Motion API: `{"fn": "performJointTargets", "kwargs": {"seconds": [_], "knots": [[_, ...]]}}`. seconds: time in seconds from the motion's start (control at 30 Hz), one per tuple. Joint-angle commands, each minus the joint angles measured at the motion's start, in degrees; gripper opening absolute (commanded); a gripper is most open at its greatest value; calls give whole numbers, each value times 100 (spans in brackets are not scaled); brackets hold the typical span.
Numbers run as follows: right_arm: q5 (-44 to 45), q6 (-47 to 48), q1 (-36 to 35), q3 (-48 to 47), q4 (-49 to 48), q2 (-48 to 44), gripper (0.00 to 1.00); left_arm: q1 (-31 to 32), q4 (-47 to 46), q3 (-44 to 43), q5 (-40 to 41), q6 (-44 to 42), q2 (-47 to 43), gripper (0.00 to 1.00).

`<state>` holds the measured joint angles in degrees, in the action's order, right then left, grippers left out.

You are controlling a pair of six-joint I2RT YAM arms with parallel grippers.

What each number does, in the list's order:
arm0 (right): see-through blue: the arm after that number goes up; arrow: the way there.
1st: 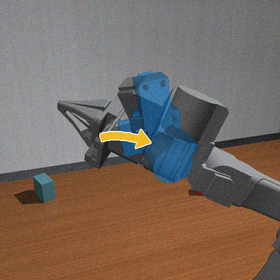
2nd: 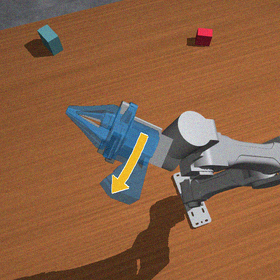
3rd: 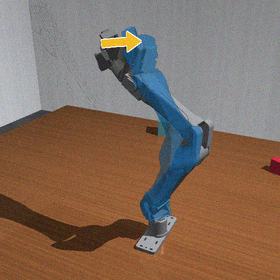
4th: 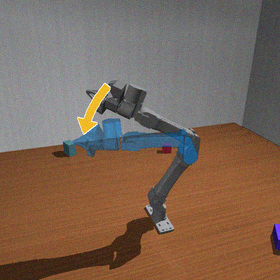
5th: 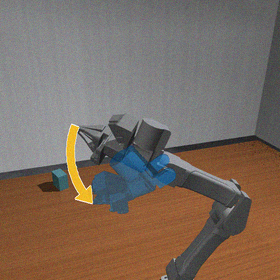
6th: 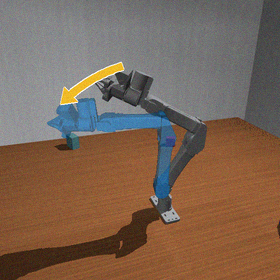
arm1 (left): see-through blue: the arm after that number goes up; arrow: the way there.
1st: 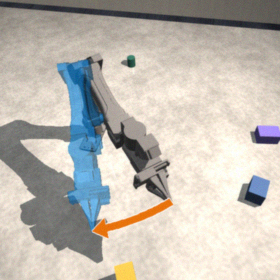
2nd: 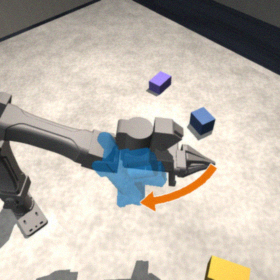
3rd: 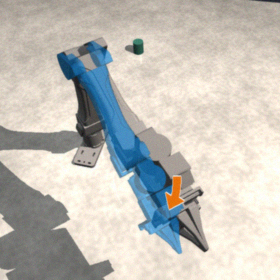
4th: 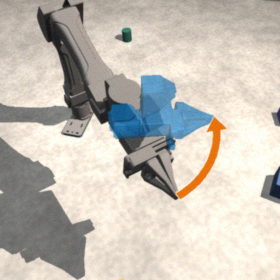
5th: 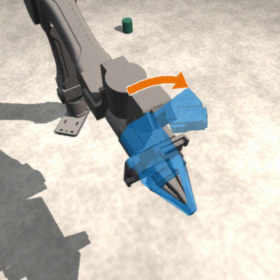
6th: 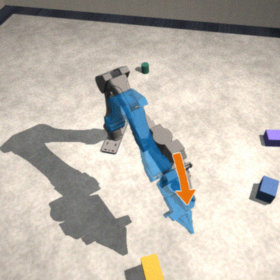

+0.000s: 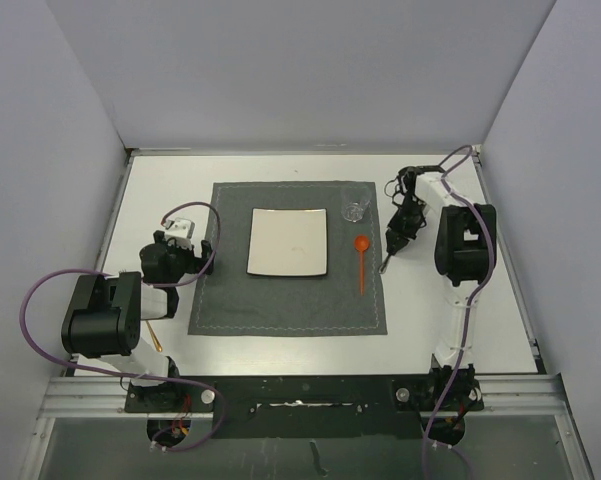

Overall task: Set the dinner table for one person
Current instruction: Pick up the knife at the center of the board.

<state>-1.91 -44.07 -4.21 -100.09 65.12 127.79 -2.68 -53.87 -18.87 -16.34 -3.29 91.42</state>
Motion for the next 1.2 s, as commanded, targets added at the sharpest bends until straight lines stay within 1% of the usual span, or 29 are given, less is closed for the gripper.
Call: {"fn": "performJointTargets", "kwargs": {"seconds": [0.0, 0.03, 0.07, 0.2, 0.5, 1.17], "knots": [[463, 253, -23, -196, -43, 253, 7, -14, -445, 6, -57, 21, 52, 98], [464, 297, -15, -195, -31, 263, 1, -14, -452, 6, -60, 21, 52, 98], [464, 326, -23, -188, -27, 272, 0, -14, -456, 6, -59, 21, 52, 98], [508, 426, -36, -180, -32, 123, 0, -14, -455, 6, -60, 21, 52, 98], [651, 707, -45, -527, 340, -207, 0, -14, -450, 6, -54, 21, 48, 98], [624, 995, -253, -510, 535, -590, 0, -14, -454, 6, -54, 21, 52, 98]]}}
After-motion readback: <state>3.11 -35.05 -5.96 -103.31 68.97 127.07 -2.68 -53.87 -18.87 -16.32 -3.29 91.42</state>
